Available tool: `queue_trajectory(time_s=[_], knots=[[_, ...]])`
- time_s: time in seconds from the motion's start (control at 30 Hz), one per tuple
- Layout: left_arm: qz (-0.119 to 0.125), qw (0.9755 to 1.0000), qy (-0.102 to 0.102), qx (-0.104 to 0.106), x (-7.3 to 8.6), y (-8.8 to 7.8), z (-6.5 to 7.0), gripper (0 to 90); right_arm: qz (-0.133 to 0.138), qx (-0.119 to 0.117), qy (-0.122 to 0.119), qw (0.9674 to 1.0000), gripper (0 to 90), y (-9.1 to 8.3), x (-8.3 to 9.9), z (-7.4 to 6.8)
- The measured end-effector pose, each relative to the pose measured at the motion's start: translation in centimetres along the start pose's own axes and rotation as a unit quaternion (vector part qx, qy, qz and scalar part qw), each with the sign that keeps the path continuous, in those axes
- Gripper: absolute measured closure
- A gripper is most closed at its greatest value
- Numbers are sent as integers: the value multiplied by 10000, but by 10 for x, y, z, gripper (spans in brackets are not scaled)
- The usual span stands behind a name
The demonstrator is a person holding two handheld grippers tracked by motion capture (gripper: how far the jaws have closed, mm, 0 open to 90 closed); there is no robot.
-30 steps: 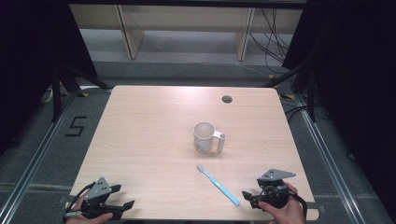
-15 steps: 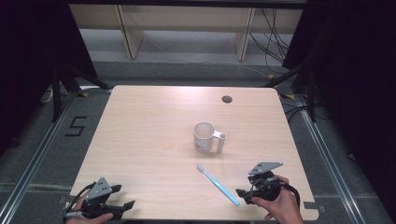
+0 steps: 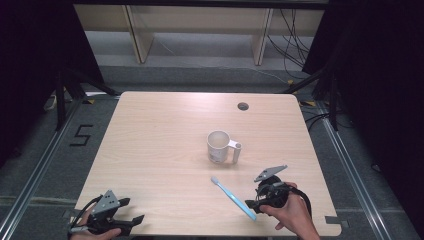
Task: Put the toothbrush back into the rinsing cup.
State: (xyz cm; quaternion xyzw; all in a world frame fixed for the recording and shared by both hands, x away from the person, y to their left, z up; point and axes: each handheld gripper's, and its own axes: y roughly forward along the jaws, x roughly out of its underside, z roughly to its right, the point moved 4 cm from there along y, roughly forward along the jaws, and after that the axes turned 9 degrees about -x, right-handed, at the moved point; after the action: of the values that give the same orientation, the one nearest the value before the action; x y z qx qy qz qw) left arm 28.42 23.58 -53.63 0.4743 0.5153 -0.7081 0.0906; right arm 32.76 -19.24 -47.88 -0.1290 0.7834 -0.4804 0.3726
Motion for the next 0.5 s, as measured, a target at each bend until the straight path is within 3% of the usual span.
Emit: queue_trajectory(time_s=[0.03,0.1,0.13,0.17,0.3,0.37,0.4,0.47,0.5], knots=[[-2,10000,10,-6,0,0,0,199,-10,14,-97,10000,430,0,-2,2],[1,10000,0,2,0,0,0,199,-71,-32,23,10000,436,1,-4,-1],[-47,10000,24,24,0,-1,0,199,-49,-38,-148,9999,440,1,-6,1],[-37,10000,16,15,0,-1,0,199,-75,-34,-70,9999,441,2,-7,1],[-45,10000,23,23,0,0,0,199,-136,-3,-139,9998,444,3,-11,1],[-2,10000,9,7,0,0,0,199,-173,-97,-44,9998,452,4,-12,-1],[-2,10000,25,-12,0,0,-1,200,-166,-93,-218,9996,454,5,-14,0],[17,10000,5,6,0,0,0,200,-194,-91,-302,9993,465,8,-16,0],[-1,10000,11,21,0,0,0,201,-274,-98,-163,9994,467,9,-16,-1]])
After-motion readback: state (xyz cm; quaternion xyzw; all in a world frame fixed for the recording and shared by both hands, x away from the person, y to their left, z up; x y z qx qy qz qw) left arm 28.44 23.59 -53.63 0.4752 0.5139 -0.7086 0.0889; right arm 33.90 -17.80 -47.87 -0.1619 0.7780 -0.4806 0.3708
